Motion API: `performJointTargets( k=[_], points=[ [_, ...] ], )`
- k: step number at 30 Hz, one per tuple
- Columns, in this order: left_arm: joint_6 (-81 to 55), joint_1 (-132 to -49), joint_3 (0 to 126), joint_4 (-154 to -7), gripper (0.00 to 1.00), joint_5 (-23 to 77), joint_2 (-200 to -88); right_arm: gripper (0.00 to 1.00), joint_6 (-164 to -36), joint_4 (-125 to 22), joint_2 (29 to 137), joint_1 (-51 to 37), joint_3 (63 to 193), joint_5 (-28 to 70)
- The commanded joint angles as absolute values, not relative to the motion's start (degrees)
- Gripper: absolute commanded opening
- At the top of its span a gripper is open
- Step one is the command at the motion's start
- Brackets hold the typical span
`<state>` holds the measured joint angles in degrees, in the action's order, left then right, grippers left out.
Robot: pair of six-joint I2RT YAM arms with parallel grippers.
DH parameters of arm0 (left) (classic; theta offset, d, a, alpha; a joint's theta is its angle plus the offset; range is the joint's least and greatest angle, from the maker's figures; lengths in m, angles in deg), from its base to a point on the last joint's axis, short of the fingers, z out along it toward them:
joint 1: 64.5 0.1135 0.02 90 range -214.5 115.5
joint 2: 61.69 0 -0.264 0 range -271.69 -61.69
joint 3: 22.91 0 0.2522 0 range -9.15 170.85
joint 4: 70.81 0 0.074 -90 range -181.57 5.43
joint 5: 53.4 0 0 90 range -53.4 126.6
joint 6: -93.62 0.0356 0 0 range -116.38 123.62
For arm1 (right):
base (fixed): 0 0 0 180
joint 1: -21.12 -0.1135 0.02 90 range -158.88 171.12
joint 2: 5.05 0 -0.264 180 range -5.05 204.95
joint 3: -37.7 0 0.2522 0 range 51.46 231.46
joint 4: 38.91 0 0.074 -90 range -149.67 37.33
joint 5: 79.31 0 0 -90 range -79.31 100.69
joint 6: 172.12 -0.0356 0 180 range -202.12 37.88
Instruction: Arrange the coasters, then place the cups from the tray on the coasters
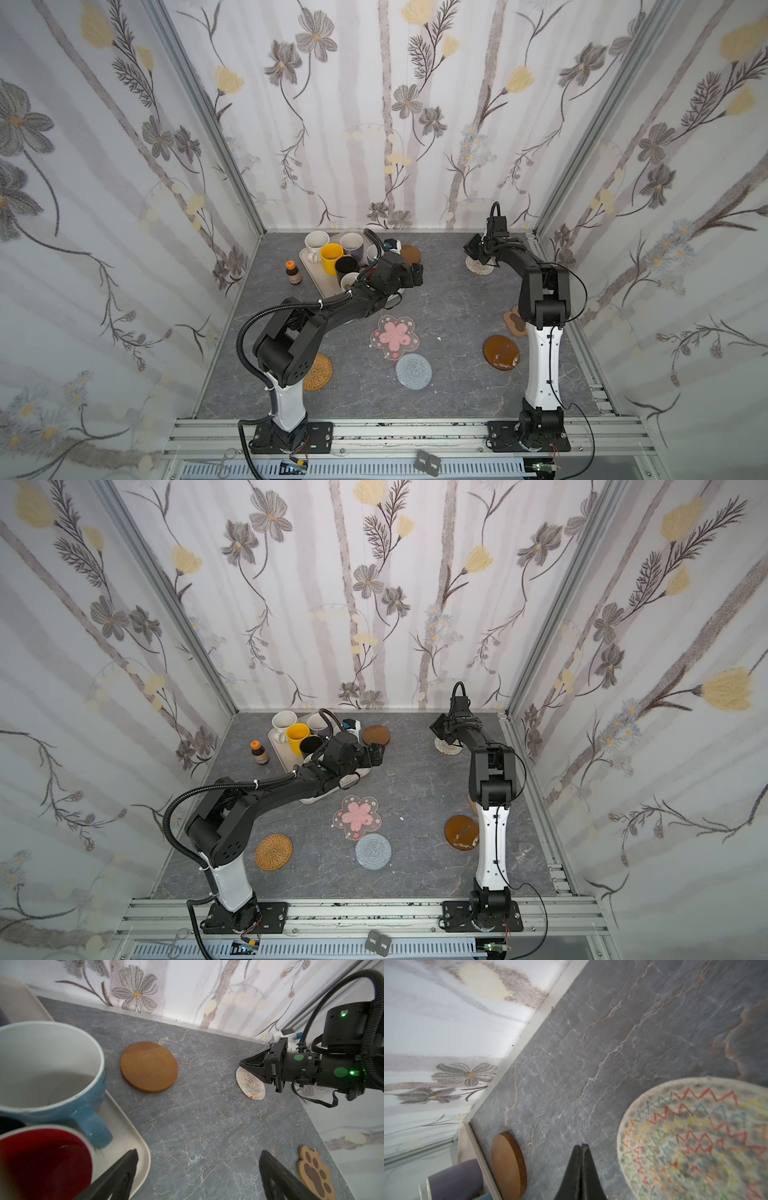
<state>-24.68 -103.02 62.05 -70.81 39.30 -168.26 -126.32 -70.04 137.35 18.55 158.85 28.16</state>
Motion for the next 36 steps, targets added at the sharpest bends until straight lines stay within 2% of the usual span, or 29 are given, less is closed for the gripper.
performJointTargets(
  k=[1,6,14,19,23,30,36],
  points=[
    [-22.13,-103.39,67.19,-77.85,0.94,39.33,-169.81,0.18,-121.09,-63.65,130.25,18.57,153.18,29.36],
    [-20.32,-103.99,75.0,-81.36,0.95,40.34,-173.36,0.42,-115.02,-60.1,120.91,18.57,142.13,30.46],
    [-15.58,-104.61,86.27,-83.89,1.0,45.39,-180.58,0.6,-111.91,-51.64,105.24,18.57,123.3,29.0],
    [-14.94,-104.4,94.82,-87.74,1.0,47.27,-186.88,0.77,-114.4,-43.72,96.17,18.55,111.0,28.27],
    [-17.23,-103.26,103.26,-92.43,1.0,47.23,-193.04,0.84,-116.49,-38.57,89.27,18.57,102.62,26.24],
    [-21.37,-101.27,121.62,-102.02,1.0,46.79,-205.37,0.85,-118.54,-35.65,80.38,15.8,96.67,22.02],
    [-21.16,-100.06,127.09,-103.62,1.0,49.5,-210.03,0.86,-118.95,-33.79,76.26,13.66,92.96,20.44]
  ],
)
